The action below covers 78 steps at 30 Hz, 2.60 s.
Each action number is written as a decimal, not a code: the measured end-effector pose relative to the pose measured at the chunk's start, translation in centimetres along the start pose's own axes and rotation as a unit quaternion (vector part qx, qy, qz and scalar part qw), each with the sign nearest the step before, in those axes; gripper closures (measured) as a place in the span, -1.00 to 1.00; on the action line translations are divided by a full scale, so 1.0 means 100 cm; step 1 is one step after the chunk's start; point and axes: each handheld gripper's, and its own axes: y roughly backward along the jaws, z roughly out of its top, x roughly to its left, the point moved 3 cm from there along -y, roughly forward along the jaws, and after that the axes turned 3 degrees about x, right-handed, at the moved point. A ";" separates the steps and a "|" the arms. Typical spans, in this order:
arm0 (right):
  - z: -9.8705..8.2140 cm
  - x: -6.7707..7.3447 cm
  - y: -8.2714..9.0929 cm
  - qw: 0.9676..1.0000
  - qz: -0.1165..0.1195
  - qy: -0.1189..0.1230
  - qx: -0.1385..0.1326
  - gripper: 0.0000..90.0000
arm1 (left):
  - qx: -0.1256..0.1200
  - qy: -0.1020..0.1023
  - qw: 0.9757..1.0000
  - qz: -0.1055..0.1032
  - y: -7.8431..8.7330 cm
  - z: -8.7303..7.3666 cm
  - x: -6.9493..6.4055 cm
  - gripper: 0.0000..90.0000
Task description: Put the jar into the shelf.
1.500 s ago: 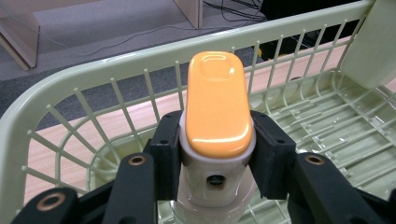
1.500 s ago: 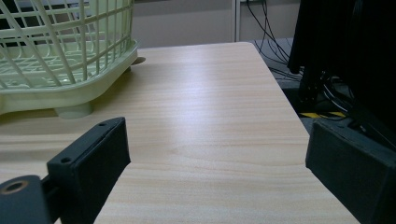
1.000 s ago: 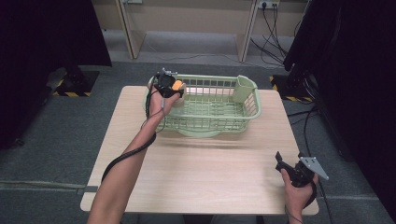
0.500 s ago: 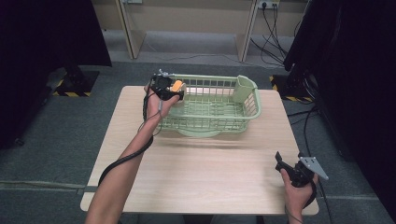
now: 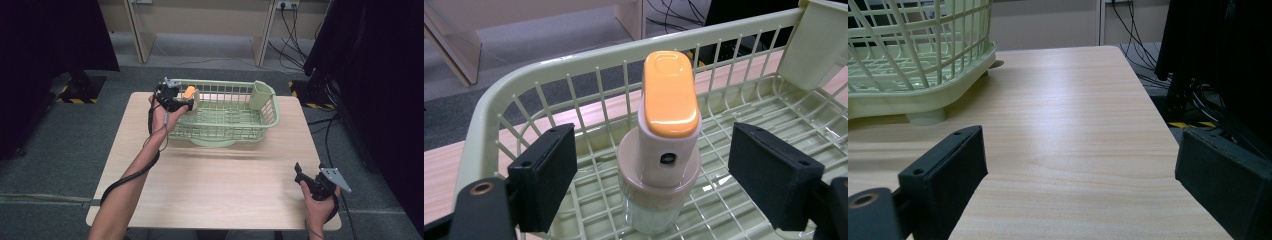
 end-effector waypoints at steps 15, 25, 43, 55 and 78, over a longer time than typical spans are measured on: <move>0.000 0.000 0.000 1.000 0.000 0.002 0.000 -0.85 | -0.026 0.006 1.000 0.000 0.019 -0.013 0.001 -0.58; 0.000 0.000 0.000 1.000 0.000 0.002 0.000 -0.85 | -0.027 0.001 1.000 -0.002 0.028 -0.022 0.001 -0.59; 0.000 0.000 0.000 1.000 0.000 0.002 0.001 -0.85 | -0.036 -0.004 0.999 -0.008 0.041 -0.035 0.000 -0.61; 0.000 0.001 0.000 1.000 0.000 0.003 0.000 -0.85 | -0.045 -0.003 0.999 -0.010 0.053 -0.047 0.003 -0.63; 0.000 0.001 0.000 1.000 0.000 0.003 0.000 -0.85 | -0.053 -0.003 0.999 -0.010 0.069 -0.064 0.009 -0.66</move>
